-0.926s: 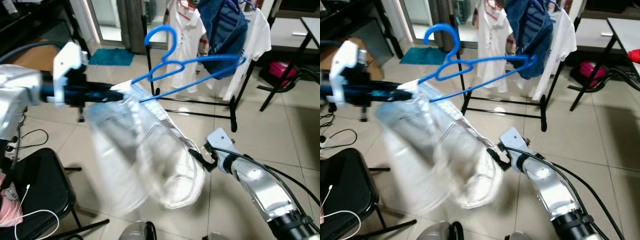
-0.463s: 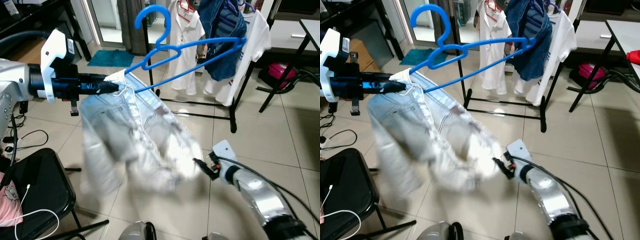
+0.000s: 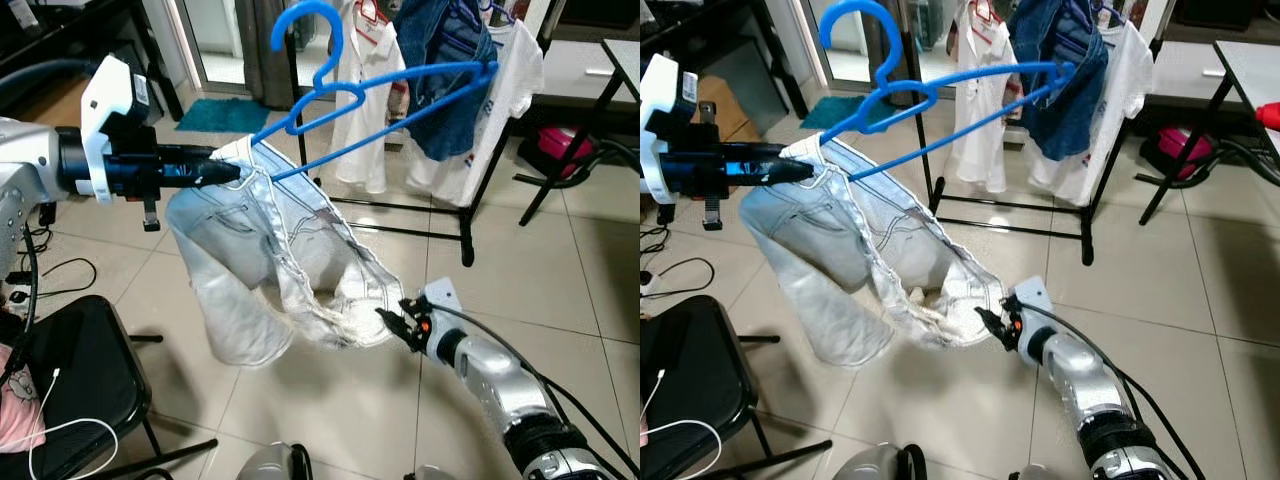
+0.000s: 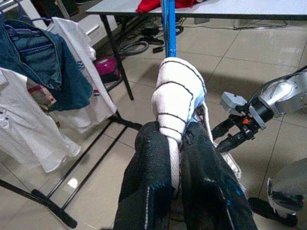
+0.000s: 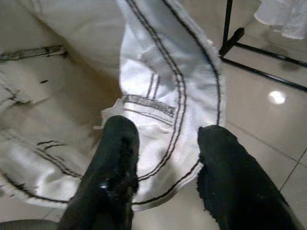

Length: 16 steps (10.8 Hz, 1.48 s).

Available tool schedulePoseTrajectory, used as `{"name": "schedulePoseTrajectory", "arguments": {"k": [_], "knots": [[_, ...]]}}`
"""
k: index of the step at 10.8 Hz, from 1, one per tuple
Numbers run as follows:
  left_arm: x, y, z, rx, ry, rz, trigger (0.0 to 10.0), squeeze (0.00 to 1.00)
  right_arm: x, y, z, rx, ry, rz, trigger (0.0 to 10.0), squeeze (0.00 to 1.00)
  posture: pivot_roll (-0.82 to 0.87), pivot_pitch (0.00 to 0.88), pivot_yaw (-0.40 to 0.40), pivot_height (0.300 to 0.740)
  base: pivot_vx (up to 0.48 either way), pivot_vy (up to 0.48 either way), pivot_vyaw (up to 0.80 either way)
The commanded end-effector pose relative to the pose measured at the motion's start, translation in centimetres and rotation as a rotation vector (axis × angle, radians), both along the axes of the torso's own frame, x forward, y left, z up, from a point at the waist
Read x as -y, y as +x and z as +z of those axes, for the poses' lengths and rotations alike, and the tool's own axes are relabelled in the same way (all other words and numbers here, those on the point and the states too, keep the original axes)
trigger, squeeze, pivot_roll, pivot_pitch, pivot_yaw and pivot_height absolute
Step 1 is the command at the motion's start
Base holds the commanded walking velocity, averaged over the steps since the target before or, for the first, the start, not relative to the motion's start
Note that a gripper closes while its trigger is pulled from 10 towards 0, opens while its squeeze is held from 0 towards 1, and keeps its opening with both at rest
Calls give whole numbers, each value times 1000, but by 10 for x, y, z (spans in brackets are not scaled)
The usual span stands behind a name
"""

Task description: Hang hanger

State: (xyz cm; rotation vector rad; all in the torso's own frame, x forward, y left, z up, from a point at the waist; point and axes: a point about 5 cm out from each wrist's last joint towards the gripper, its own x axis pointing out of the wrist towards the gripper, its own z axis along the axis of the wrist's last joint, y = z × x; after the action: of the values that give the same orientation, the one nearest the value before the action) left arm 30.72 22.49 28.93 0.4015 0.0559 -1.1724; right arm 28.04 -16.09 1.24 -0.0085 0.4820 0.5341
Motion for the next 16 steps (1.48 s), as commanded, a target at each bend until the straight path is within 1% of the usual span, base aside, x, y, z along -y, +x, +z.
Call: {"name": "schedulePoseTrajectory", "arguments": {"k": [1, 3, 4, 5, 6, 7, 9, 10, 12, 13, 14, 15, 16], "knots": [[-1, -4, 12, 54, -22, 0, 0, 0, -1, 2, 1, 9, 11, 5, 0, 0, -19, 54, 104, 740, 0, 0, 0], [1, -4, 11, 57, -34, 3, 0, 0, -2, 4, 0, 17, 0, 22, 0, 0, -25, 53, 101, 740, 0, 0, 0], [3, -5, 9, 53, -35, -10, 0, 0, 1, 6, 1, 28, -37, 1, 0, 0, -26, 50, 100, 740, 0, 0, 0], [6, -7, 7, 42, -29, -27, 0, 0, 5, 9, 2, 38, -51, -27, 10000, 0, -26, 49, 99, 740, 0, 0, 0], [7, -8, 6, 32, -22, -40, 0, 0, 9, 11, 5, 39, -12, -42, 10000, 231, -26, 47, 100, 740, 0, 0, 0], [8, -9, 5, 17, -13, -53, 0, 0, 13, 11, 11, 79, 41, 22, 10000, 1000, -25, 48, 102, 740, 0, 0, 0], [9, -10, 4, 2, -1, -69, 0, 0, 7, 6, 19, 100, 87, 193, 10000, 1000, -22, 54, 103, 740, 0, 0, 0], [10, -10, 2, -12, 9, -78, 0, 0, 3, 4, 27, 128, 106, 302, 10000, 1000, -22, 64, 99, 740, 0, 0, 0], [11, -10, 0, -37, 21, -106, 0, 0, 1, 6, 33, 179, 49, 376, 10000, 1000, -22, 78, 93, 740, 0, 0, 0], [15, -13, -2, -60, 32, -148, 0, 0, -4, 8, 38, 198, 66, 399, 10000, 0, -21, 83, 90, 740, 0, 0, 0], [19, -15, -2, -73, 31, -178, 0, 0, -11, 7, 39, 192, 82, 433, 10000, 0, -21, 88, 92, 740, 0, 0, 0], [22, -15, -2, -69, 27, -183, 0, 0, -18, 4, 36, 175, 96, 472, 10000, 0, -19, 92, 93, 740, 0, 0, 0], [24, -13, -3, -65, 24, -187, 0, 0, -28, -4, 28, 133, 104, 531, 10000, 0, -18, 94, 97, 740, 0, 0, 0]]}}
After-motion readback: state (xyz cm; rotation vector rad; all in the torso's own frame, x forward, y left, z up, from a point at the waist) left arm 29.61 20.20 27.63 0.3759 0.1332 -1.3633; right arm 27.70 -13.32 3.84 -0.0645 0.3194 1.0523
